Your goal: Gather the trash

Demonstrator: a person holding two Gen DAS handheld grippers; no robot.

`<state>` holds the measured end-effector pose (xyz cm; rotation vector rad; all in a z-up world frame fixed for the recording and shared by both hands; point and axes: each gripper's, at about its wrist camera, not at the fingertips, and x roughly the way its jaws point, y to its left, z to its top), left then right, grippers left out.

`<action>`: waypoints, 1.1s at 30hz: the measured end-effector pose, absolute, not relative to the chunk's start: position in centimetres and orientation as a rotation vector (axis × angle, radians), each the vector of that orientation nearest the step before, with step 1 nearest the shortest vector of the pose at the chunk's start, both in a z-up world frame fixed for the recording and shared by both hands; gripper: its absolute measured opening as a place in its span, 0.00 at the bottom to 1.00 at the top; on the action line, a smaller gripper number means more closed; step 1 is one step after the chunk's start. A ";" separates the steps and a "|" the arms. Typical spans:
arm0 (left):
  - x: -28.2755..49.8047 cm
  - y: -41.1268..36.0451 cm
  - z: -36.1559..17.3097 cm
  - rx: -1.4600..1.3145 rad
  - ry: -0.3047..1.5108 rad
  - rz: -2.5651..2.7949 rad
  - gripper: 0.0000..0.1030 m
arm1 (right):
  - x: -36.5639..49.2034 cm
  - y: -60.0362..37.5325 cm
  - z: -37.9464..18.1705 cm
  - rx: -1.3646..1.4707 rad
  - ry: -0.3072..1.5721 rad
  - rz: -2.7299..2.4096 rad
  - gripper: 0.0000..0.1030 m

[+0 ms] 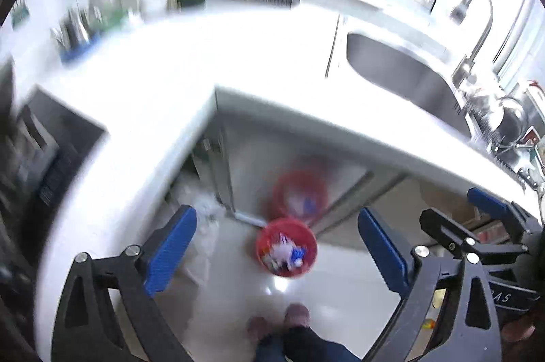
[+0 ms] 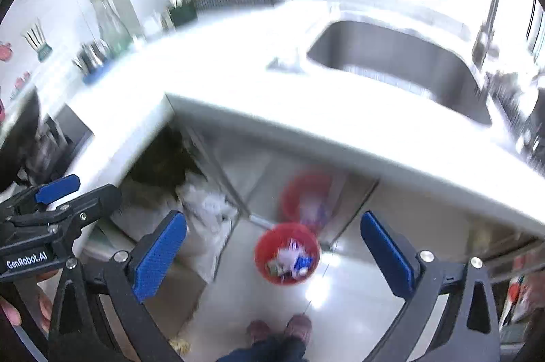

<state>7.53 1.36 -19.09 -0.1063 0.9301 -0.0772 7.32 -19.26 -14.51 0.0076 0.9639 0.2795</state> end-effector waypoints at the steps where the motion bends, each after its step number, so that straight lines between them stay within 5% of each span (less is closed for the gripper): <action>1: 7.5 1.4 -17.9 -0.101 0.909 -0.080 0.92 | 7.3 -19.3 -12.9 0.005 0.939 0.284 0.99; 13: 3.5 2.8 -4.8 -0.050 0.737 -0.109 0.92 | 4.9 -18.9 -1.1 -0.024 0.708 0.248 0.99; 30: -1.9 2.8 -0.4 -0.036 0.680 -0.045 0.92 | 2.2 -19.8 3.8 -0.015 0.623 0.229 0.99; 33: -2.5 2.5 -0.4 -0.037 0.688 -0.044 1.00 | 1.6 -19.9 3.9 -0.021 0.627 0.229 0.99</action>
